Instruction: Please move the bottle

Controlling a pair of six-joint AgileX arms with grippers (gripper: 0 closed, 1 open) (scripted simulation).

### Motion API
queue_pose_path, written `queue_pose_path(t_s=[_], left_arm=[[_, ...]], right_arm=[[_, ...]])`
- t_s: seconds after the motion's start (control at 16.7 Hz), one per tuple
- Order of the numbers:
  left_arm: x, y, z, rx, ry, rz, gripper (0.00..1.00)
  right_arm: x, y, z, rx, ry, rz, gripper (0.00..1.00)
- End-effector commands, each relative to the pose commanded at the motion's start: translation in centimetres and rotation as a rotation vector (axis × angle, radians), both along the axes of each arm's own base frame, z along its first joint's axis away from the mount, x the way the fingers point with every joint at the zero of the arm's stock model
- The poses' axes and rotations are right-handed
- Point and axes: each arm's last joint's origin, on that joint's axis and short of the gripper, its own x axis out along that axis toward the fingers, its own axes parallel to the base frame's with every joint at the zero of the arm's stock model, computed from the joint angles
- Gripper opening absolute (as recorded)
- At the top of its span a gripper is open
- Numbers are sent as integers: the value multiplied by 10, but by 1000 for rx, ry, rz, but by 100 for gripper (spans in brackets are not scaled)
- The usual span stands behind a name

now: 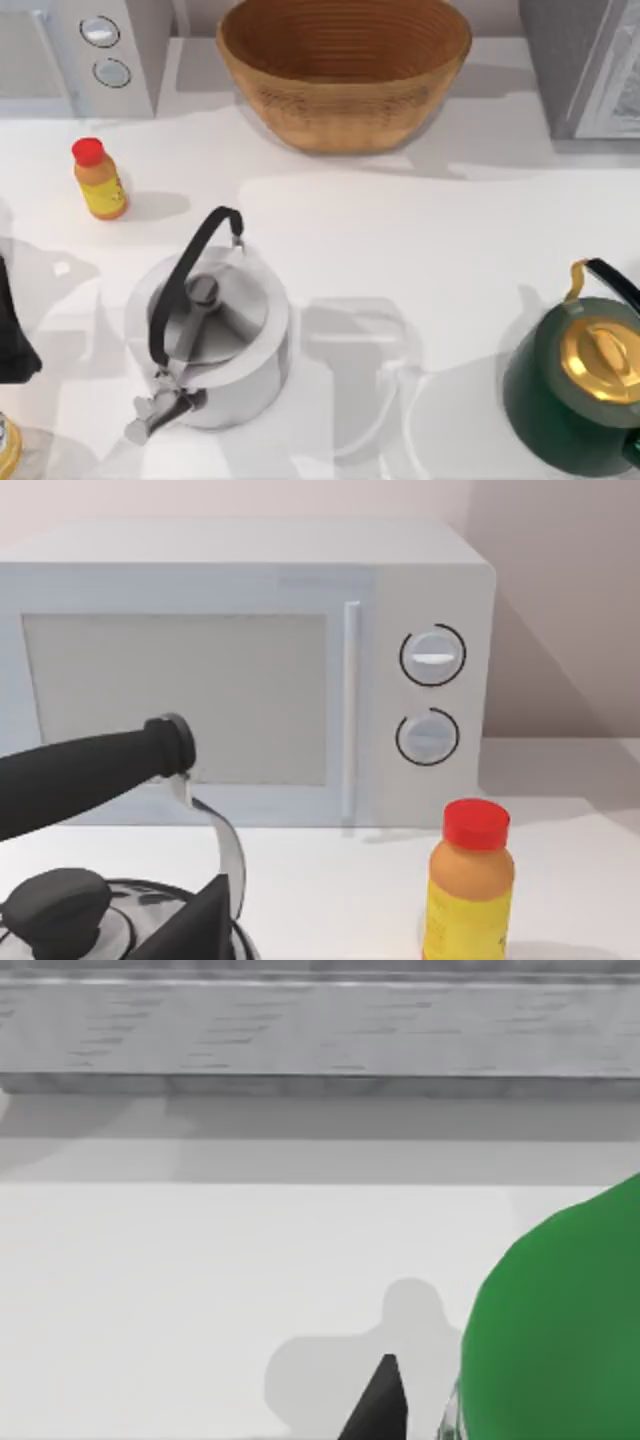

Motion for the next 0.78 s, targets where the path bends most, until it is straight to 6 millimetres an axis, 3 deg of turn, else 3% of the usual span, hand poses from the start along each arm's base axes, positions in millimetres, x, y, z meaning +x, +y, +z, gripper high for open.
queue_pose_path(t_s=[0.78], left_arm=[[0, 0, 0, 0, 0, 0, 100]], right_arm=[[30, 1, -36, -1, -4, 2, 0]])
